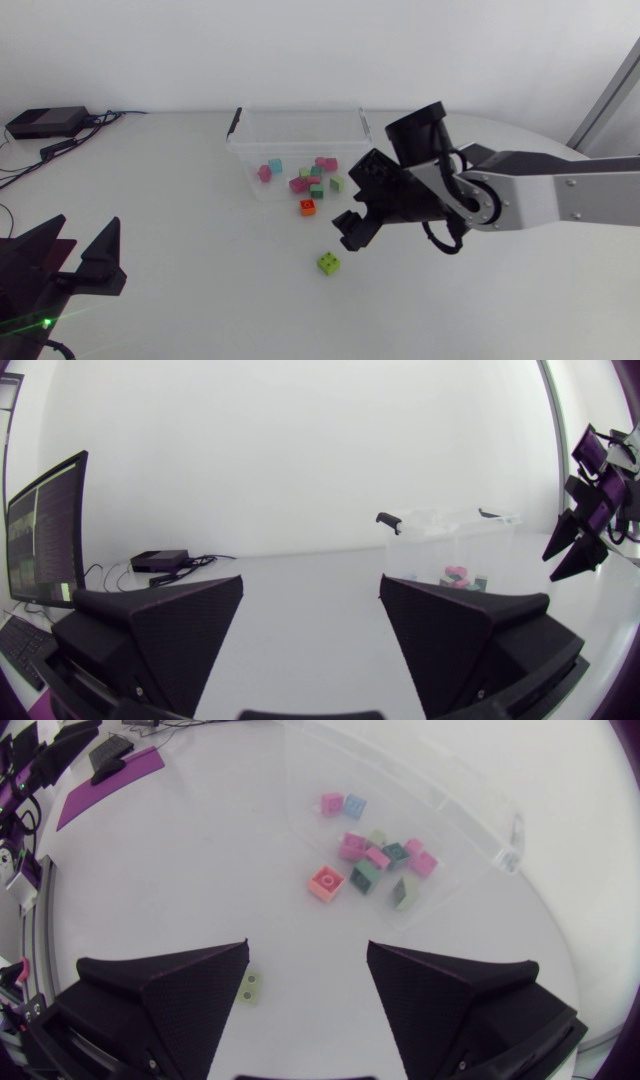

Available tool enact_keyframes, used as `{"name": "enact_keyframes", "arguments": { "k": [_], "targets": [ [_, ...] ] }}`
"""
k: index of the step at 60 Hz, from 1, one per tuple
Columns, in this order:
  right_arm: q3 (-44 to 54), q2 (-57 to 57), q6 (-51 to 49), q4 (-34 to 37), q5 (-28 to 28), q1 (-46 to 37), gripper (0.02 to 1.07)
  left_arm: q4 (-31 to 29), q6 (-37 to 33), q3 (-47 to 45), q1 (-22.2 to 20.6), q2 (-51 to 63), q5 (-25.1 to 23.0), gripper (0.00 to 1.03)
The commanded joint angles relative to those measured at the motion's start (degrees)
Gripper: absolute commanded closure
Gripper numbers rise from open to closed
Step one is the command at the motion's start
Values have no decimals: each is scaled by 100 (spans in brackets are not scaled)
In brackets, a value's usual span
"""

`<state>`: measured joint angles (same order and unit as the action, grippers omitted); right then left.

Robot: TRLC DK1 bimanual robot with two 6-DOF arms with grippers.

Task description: Pick up the duplo bricks and place them in the container

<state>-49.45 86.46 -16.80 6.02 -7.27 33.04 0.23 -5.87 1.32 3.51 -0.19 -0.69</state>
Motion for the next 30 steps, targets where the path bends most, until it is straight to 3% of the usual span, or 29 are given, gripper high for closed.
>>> {"name": "enact_keyframes", "arguments": {
  "k": [1,30],
  "targets": [
    [208,354,230,-22,59,142,21,-5,253,-132,-78,-61,42,6],
    [-91,1277,511,206,217,599,22,-58,446,-123,-166,-61,51,5]
  ]
}}
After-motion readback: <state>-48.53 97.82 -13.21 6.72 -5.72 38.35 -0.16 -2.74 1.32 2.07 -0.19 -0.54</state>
